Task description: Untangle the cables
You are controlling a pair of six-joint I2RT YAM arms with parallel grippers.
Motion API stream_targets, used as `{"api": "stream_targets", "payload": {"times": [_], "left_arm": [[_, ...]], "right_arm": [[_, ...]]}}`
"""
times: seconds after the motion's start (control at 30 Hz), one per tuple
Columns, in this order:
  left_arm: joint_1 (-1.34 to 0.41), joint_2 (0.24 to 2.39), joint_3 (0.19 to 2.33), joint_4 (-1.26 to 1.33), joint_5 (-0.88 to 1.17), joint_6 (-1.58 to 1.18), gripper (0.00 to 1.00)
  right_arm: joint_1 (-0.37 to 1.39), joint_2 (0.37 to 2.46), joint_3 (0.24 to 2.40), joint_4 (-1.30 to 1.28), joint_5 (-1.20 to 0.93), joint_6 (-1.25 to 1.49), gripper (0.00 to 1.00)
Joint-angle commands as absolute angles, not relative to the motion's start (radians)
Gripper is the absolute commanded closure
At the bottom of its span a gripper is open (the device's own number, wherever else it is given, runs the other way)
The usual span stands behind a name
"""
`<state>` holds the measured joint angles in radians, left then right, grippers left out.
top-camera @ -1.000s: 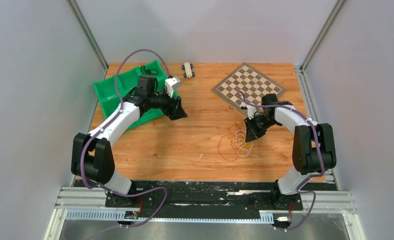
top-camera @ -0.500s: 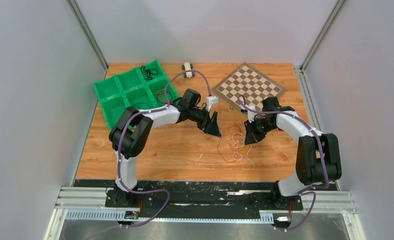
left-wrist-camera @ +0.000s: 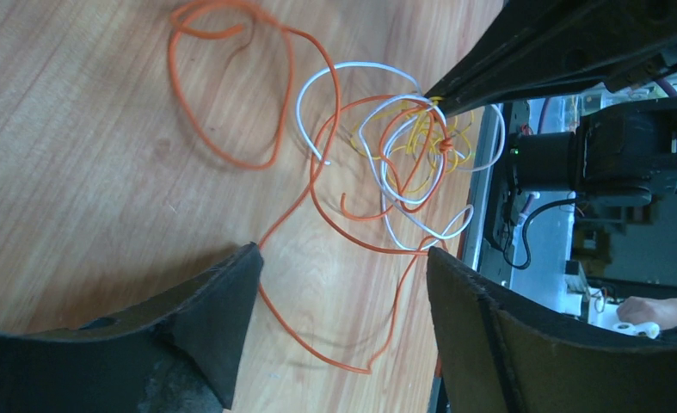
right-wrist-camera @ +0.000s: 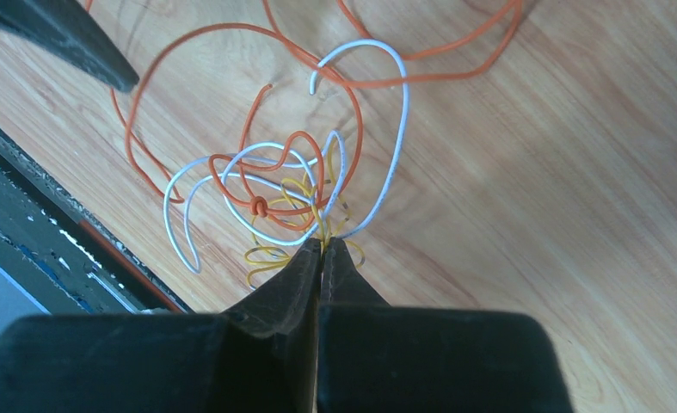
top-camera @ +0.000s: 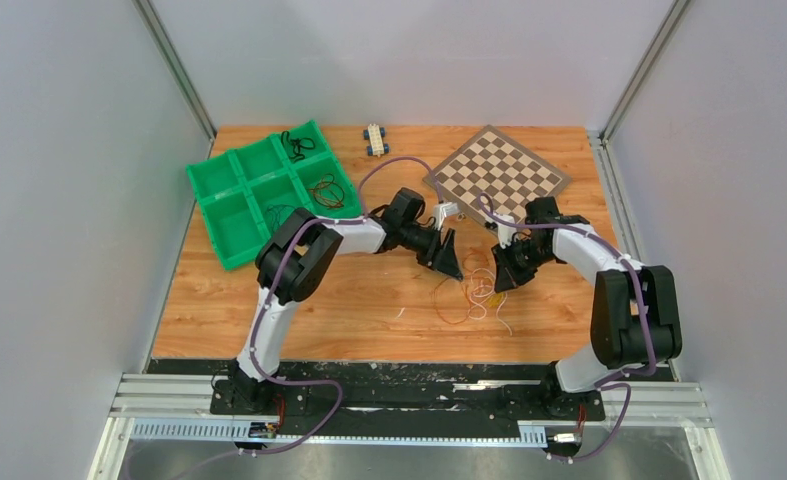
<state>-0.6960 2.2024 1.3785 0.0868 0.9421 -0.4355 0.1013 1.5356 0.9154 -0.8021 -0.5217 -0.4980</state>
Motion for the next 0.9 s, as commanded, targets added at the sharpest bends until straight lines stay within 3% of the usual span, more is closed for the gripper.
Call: {"api": "stream_targets", "payload": {"times": [0.0, 0.27, 0.43, 0.87], "left_arm": [[-0.755, 2.203, 1.406, 0.121, 0.966, -0.465, 0.27], [-0.774, 2.176, 1.389, 0.087, 0.901, -0.448, 0.32], [-0.746, 2.103, 1.34, 0.128, 0.821, -0.451, 0.19], [-0.743, 2.161, 1.401, 0.184, 0.754, -0.46, 0.13]], "right_arm": [[0.093, 1.549, 0.942, -0.77, -0.517, -0.486, 1.0], [0.084, 1.555, 0.944, -0.773, -0.534, -0.497, 1.0], [0.076, 1.545, 0.932, -0.775, -0.534, -0.51, 1.0], [0.066, 1.535, 0.946, -0.801, -0.546, -0.507, 1.0]]}}
